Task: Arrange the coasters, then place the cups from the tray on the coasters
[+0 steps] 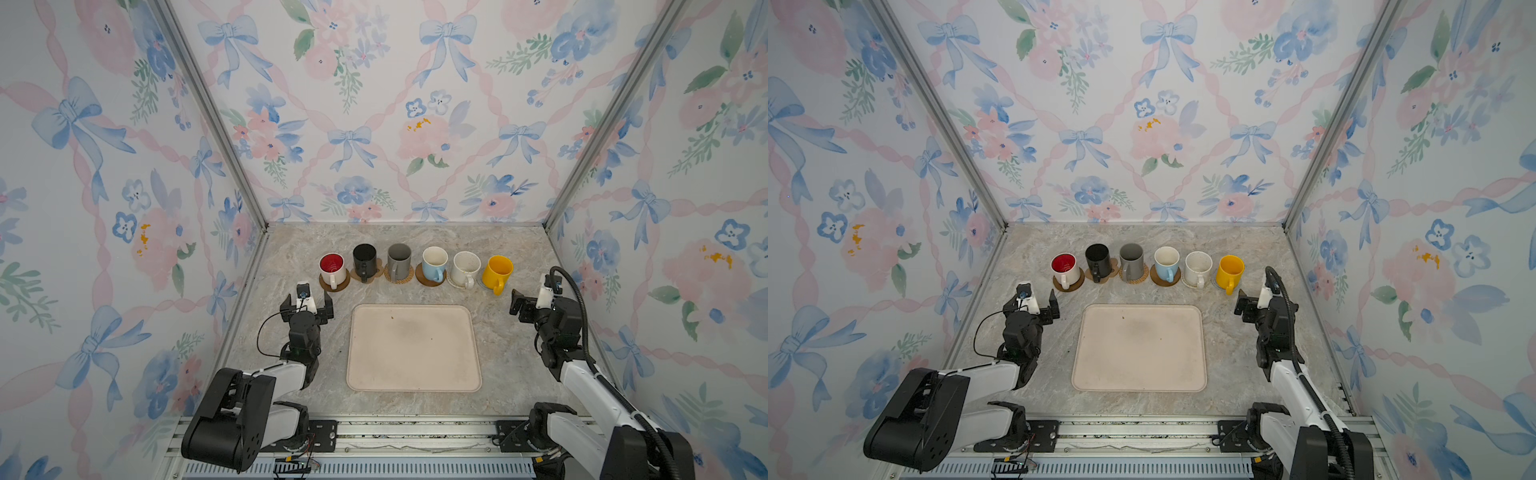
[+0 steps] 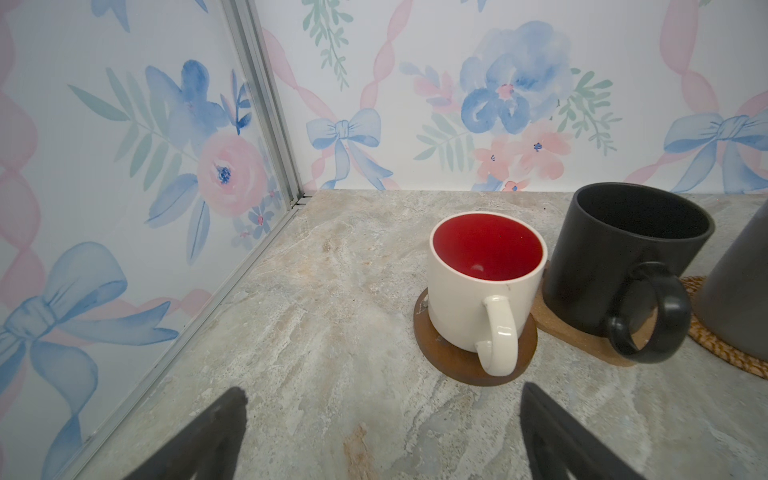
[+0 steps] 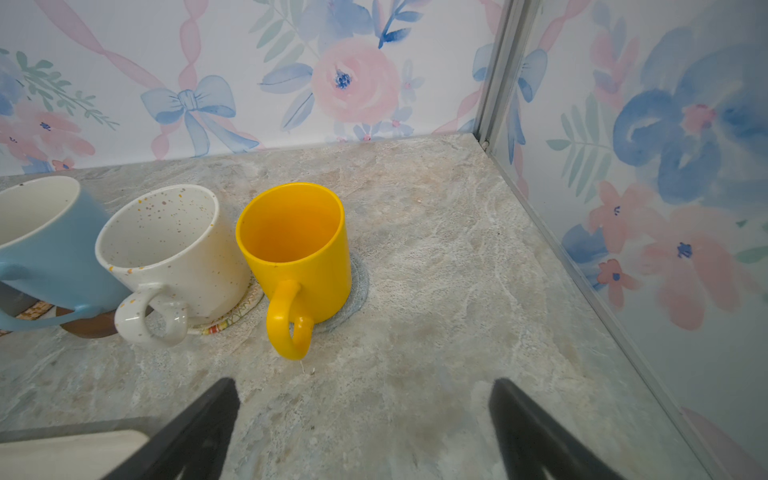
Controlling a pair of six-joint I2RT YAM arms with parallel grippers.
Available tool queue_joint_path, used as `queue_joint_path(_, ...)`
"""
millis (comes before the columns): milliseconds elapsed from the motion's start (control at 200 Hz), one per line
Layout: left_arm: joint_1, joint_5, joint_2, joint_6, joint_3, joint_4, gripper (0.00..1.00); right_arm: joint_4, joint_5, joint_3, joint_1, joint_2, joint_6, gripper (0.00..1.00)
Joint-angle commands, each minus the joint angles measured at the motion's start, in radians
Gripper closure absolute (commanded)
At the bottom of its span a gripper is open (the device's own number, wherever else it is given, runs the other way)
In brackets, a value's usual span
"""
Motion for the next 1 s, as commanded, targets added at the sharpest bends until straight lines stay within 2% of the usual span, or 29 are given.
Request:
queue_joint_path(0, 0.013, 0.035, 0.060, 0.036, -0.025, 0.164, 0.02, 0.191, -0.070, -0.020, -0.005, 0.066, 0.029, 0.03)
queue_joint_path(120, 0.022, 0.058, 0.100, 0.061, -0.033, 0.235, 0.02, 0.284, -0.095, -0.029, -0.005, 0.154, 0.036, 0.03)
queue_joint_path(365, 0.032, 0.091, 0.344, 0.089, -0.092, 0.602, 0.02, 0.423, -0.111, -0.042, -0.006, 0.288, 0.048, 0.03)
queue_joint_path(455, 0.040, 0.111, 0.316, 0.067, -0.107, 0.573, 0.02, 0.468, -0.110, -0.047, -0.005, 0.320, 0.055, 0.03)
queue_joint_path(580, 0.045, 0.148, 0.343, 0.073, -0.144, 0.675, 0.02, 0.533, -0.108, -0.058, -0.006, 0.355, 0.051, 0.03)
queue_joint_path(895, 0.044, 0.270, 0.342, 0.118, -0.152, 0.674, 0.02, 0.693, -0.115, -0.071, 0.001, 0.483, 0.044, 0.03)
queue_joint_path(995, 0.045, 0.305, 0.340, 0.131, -0.155, 0.674, 0.02, 0.706, -0.105, -0.063, 0.027, 0.529, 0.009, 0.03)
